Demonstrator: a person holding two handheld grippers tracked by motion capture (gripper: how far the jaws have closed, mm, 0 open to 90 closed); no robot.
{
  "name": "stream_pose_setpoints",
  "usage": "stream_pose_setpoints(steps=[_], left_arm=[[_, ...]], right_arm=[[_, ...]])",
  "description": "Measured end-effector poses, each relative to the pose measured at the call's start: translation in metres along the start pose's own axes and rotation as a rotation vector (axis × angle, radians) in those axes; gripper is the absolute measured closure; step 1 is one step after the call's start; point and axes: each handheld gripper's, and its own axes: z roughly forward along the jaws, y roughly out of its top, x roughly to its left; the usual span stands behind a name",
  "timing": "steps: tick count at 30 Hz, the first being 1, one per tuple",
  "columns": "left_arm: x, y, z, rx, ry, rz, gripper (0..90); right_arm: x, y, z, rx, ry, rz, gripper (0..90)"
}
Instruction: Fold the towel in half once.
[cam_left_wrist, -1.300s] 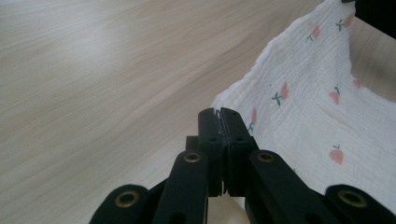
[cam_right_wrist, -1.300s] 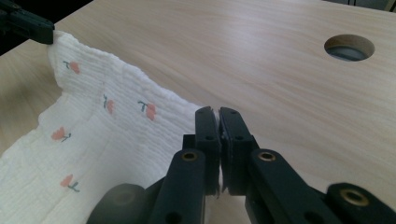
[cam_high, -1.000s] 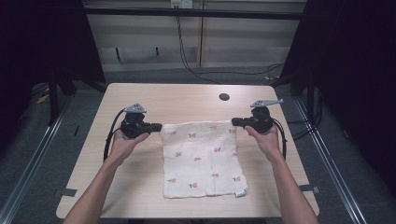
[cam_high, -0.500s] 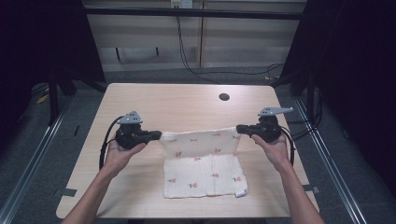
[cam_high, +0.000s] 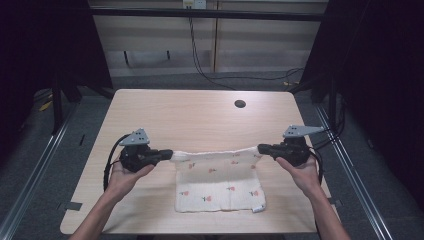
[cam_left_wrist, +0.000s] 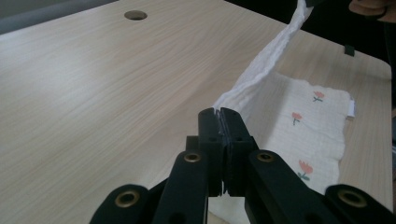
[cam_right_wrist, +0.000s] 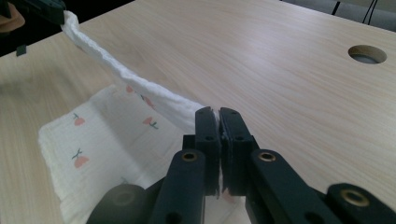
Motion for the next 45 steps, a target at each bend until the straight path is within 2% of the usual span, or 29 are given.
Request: stream_pose_setpoints(steps=[6,11,12,15,24,26,30,33,34,36,38,40,41,42,44,45], left_arm=[[-0.007,-0.003,-0.006,0.015,-0.002,0.022,88.6],[-0.008,-0.013,-0.003,0.033,0.013,0.011,88.7],[-0.009,-0.018,0.000,0.051,0.008,0.004,88.7],[-0.011,-0.022,0.003,0.060,-0.008,-0.001,88.7],[-0.023,-0.044,0.008,0.125,-0.038,-0.012,88.7],[-0.026,-0.044,0.008,0.139,-0.040,0.001,88.6],[-0.028,-0.045,0.006,0.136,-0.041,-0.010,88.6],[-0.032,-0.050,0.010,0.156,-0.057,-0.009,88.6],[-0.037,-0.053,0.013,0.174,-0.071,-0.002,88.6],[-0.039,-0.055,0.016,0.205,-0.070,0.016,88.6],[-0.039,-0.056,0.017,0.209,-0.071,0.009,88.5],[-0.037,-0.061,0.016,0.207,-0.084,-0.008,88.5],[-0.037,-0.061,0.016,0.207,-0.084,-0.008,88.5],[-0.040,-0.064,0.016,0.229,-0.091,0.009,88.5],[-0.043,-0.069,0.019,0.229,-0.103,-0.002,88.4],[-0.044,-0.070,0.020,0.234,-0.103,0.005,88.3]], right_arm=[[0.012,-0.009,-0.007,0.015,0.008,-0.018,87.3],[0.019,-0.019,-0.006,0.037,0.016,-0.025,87.3],[0.022,-0.023,-0.004,0.048,0.023,-0.026,87.3],[0.024,-0.028,-0.003,0.060,0.027,-0.026,87.4],[0.030,-0.057,-0.005,0.092,0.033,0.008,87.3],[0.032,-0.060,-0.005,0.099,0.039,0.010,87.2],[0.036,-0.059,-0.007,0.101,0.037,-0.002,87.2],[0.040,-0.065,-0.005,0.121,0.043,-0.004,87.1],[0.041,-0.068,-0.003,0.134,0.043,-0.006,87.0],[0.042,-0.074,0.000,0.165,0.044,-0.002,86.9],[0.042,-0.077,0.002,0.179,0.040,-0.014,86.9],[0.040,-0.080,0.003,0.176,0.055,0.008,86.8],[0.041,-0.081,0.003,0.181,0.051,0.001,86.6],[0.042,-0.082,0.003,0.179,0.056,0.003,86.2],[0.043,-0.084,0.003,0.192,0.045,-0.010,85.2],[0.043,-0.086,0.002,0.192,0.036,-0.008,85.0]])
